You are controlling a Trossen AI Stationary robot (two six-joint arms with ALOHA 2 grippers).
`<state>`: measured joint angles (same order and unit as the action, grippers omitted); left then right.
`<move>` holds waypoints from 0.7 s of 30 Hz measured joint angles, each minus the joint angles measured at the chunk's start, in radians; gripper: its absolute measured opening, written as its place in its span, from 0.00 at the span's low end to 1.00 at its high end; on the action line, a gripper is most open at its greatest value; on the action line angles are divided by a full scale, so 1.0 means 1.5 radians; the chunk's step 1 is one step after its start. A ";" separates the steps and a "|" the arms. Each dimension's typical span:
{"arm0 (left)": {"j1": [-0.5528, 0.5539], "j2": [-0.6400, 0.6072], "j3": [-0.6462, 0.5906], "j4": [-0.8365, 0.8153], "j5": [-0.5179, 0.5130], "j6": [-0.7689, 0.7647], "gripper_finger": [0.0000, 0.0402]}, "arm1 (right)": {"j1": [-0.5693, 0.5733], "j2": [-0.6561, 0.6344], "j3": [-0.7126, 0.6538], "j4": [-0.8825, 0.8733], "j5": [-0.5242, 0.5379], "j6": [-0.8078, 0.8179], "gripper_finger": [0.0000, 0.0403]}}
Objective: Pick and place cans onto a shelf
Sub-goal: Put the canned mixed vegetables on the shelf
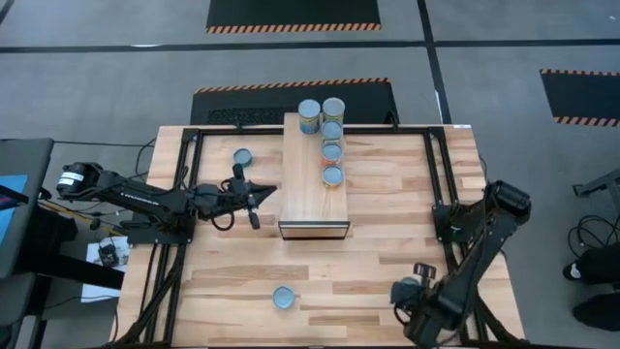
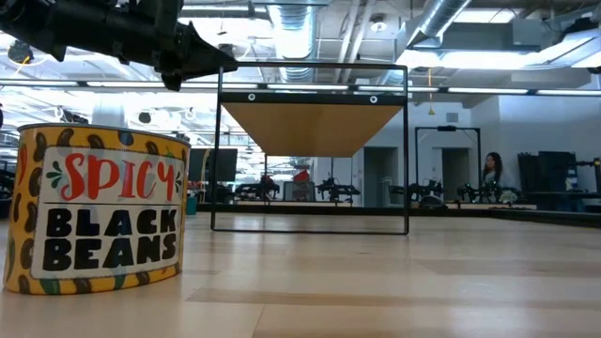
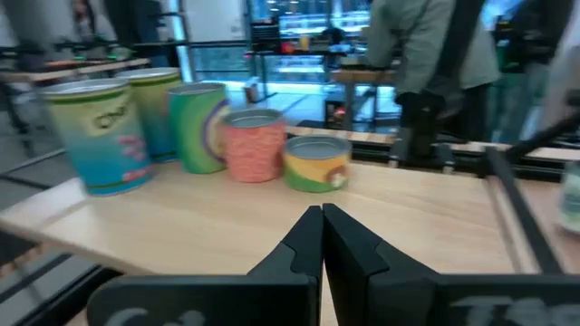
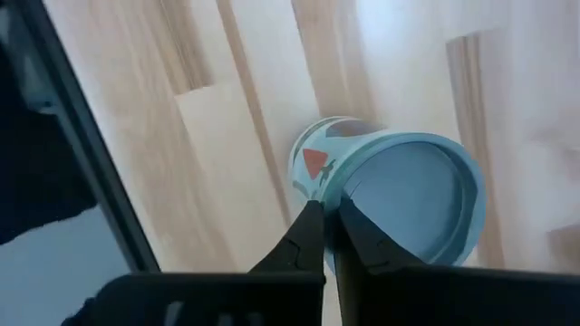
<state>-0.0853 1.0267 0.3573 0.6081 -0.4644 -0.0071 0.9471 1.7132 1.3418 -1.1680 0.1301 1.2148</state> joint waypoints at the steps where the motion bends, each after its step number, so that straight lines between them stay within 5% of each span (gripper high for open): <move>1: 0.000 0.000 0.000 0.000 -0.012 0.000 0.00 | -0.012 -0.010 0.000 0.000 -0.003 -0.012 0.04; 11: 0.040 -0.099 0.001 -0.077 -0.028 -0.019 0.00 | -0.175 -0.126 0.117 0.028 -0.018 -0.297 0.03; 21: 0.141 -0.161 0.000 -0.234 0.040 -0.029 0.00 | -0.495 -0.109 0.322 0.069 0.014 -0.884 0.03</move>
<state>0.1258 0.7853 0.3578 0.2571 -0.4046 -0.0508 0.2046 1.5495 1.8247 -1.0647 0.1518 -0.1118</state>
